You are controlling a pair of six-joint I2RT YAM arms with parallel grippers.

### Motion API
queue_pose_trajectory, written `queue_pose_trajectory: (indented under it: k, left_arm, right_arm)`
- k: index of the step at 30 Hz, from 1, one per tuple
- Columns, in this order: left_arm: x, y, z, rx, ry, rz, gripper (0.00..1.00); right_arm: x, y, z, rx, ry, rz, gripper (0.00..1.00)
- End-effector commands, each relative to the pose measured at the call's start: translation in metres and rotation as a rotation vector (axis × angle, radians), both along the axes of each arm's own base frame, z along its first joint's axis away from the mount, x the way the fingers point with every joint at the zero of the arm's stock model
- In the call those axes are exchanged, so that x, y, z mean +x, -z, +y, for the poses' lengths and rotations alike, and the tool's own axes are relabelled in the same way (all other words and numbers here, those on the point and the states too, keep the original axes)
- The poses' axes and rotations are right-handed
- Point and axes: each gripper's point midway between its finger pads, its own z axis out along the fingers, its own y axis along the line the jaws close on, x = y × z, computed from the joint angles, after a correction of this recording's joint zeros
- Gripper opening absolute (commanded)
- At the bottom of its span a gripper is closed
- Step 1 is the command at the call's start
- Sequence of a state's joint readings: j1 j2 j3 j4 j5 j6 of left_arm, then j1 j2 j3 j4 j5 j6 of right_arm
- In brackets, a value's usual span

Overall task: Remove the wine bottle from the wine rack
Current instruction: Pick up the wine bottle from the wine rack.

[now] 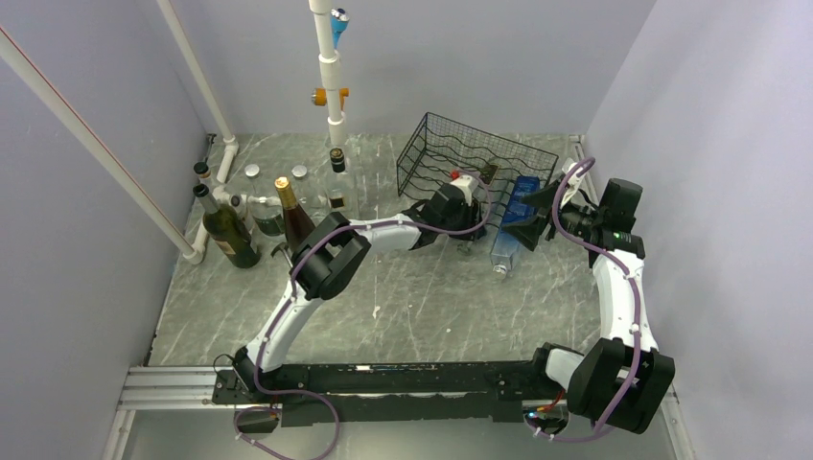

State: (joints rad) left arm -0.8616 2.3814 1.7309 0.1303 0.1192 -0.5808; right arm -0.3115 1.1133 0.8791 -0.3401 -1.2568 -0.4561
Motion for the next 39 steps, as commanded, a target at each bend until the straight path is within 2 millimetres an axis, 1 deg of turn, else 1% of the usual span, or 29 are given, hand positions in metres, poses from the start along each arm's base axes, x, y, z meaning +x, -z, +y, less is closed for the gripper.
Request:
queue_pose_trajectory:
  k: [1, 3, 5, 6, 9, 18, 24, 31, 39]
  left_arm:
    - [-0.028, 0.011, 0.006, 0.051, 0.072, 0.023, 0.29]
    - [-0.031, 0.005, 0.007, 0.037, 0.082, 0.013, 0.19]
    - [-0.034, -0.004, 0.008, 0.020, 0.096, -0.001, 0.05]
    - [-0.036, -0.011, 0.009, 0.009, 0.100, -0.012, 0.00]
    - [-0.040, -0.024, 0.014, -0.011, 0.102, -0.034, 0.00]
    - [-0.054, -0.045, 0.041, -0.057, 0.110, -0.066, 0.00]
    - [-0.065, -0.064, 0.056, -0.085, 0.129, -0.099, 0.00]
    - [-0.080, -0.079, 0.077, -0.115, 0.126, -0.108, 0.00]
    - [-0.097, -0.094, 0.094, -0.138, 0.137, -0.118, 0.00]
  right_arm:
    - [0.001, -0.005, -0.002, -0.013, -0.003, -0.046, 1.00]
    - [0.001, -0.005, -0.002, -0.012, -0.004, -0.044, 1.00]
    - [0.001, -0.006, -0.002, -0.014, -0.003, -0.048, 1.00]
    - [0.001, -0.006, -0.002, -0.015, -0.003, -0.049, 1.00]
    - [0.001, -0.006, -0.002, -0.015, -0.003, -0.048, 1.00]
    - [0.000, -0.005, -0.002, -0.015, -0.004, -0.048, 1.00]
    - [0.000, -0.006, -0.002, -0.015, -0.004, -0.051, 1.00]
    - [0.000, -0.005, -0.002, -0.017, -0.003, -0.051, 1.00]
    - [0.000, -0.004, -0.002, -0.019, -0.004, -0.051, 1.00]
